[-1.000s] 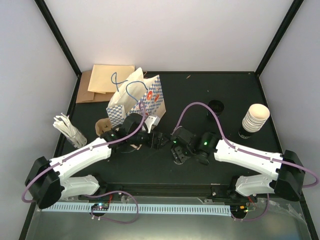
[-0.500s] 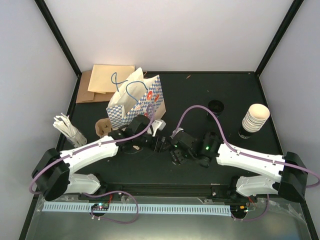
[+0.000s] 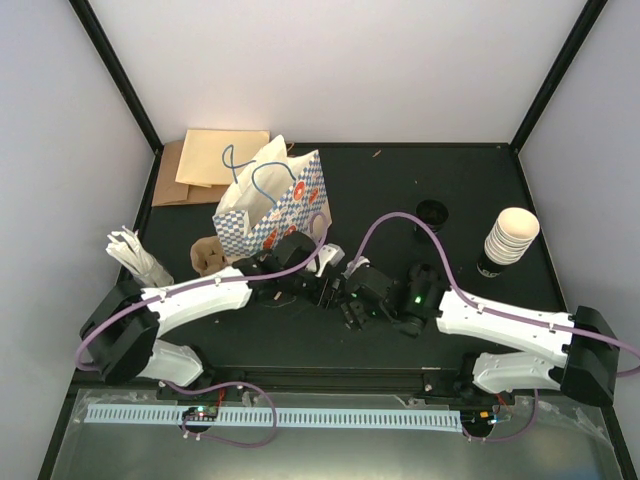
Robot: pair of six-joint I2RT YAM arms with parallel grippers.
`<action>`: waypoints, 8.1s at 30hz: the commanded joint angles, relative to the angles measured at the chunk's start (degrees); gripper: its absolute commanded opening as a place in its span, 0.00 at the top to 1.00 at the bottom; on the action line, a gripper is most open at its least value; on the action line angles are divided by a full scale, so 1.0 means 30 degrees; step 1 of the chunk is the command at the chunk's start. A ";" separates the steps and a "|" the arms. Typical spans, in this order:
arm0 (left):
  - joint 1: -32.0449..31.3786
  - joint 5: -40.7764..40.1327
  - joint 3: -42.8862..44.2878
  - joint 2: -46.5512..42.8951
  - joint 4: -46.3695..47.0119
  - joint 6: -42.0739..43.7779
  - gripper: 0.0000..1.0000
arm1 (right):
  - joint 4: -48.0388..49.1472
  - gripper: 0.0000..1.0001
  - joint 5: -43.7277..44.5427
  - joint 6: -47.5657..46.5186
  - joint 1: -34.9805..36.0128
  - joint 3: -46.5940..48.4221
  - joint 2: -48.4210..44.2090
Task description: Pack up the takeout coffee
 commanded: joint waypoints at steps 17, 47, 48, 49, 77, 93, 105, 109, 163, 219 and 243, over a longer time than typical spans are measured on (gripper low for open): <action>-0.0857 -0.1404 0.1552 0.0643 -0.1252 0.0495 0.34 | 0.0254 0.04 0.3053 0.1464 0.0228 -0.1131 -0.4399; 0.0866 -0.0907 -0.0126 -0.3172 0.0014 -0.2134 0.47 | -0.1386 0.15 0.2641 0.3497 0.0726 0.0510 -0.1281; 0.0893 -0.0904 -0.0151 -0.3132 -0.0073 -0.2065 0.47 | -0.1508 0.16 0.2686 0.3464 0.0726 0.0649 -0.1061; 0.0900 -0.0864 -0.0187 -0.3062 -0.0099 -0.2038 0.47 | -0.1604 0.18 0.2699 0.3467 0.0726 0.0776 -0.0847; 0.0995 -0.0177 -0.0907 -0.1367 0.0597 -0.1702 0.49 | 0.0372 0.35 0.0477 0.0508 0.0755 -0.0560 -0.1060; 0.1077 0.0070 -0.2164 -0.2766 0.1334 -0.2316 0.50 | 0.1015 0.36 -0.0295 -0.0753 0.0755 -0.1444 -0.1021; 0.1069 0.1071 -0.2459 -0.2365 0.2034 -0.2725 0.50 | 0.0571 0.37 -0.0210 -0.0986 0.0755 -0.1106 -0.0436; 0.1076 0.0778 -0.2365 -0.2016 0.1586 -0.2666 0.53 | 0.0500 0.37 -0.0266 -0.1077 0.0755 -0.1045 -0.0303; 0.1665 0.0681 -0.0974 -0.1023 0.0761 -0.3212 0.63 | 0.0589 0.43 -0.4296 -0.0718 0.0590 -0.2055 0.0342; 0.1692 0.2045 -0.2576 -0.4106 -0.0628 -0.1235 0.37 | 0.1816 0.40 -0.0544 -0.0899 0.0777 -0.0896 0.1559; 0.1692 0.2189 -0.1896 -0.0079 0.0092 -0.0455 0.31 | 0.1042 0.06 0.0658 -0.2012 0.0810 0.0988 -0.0897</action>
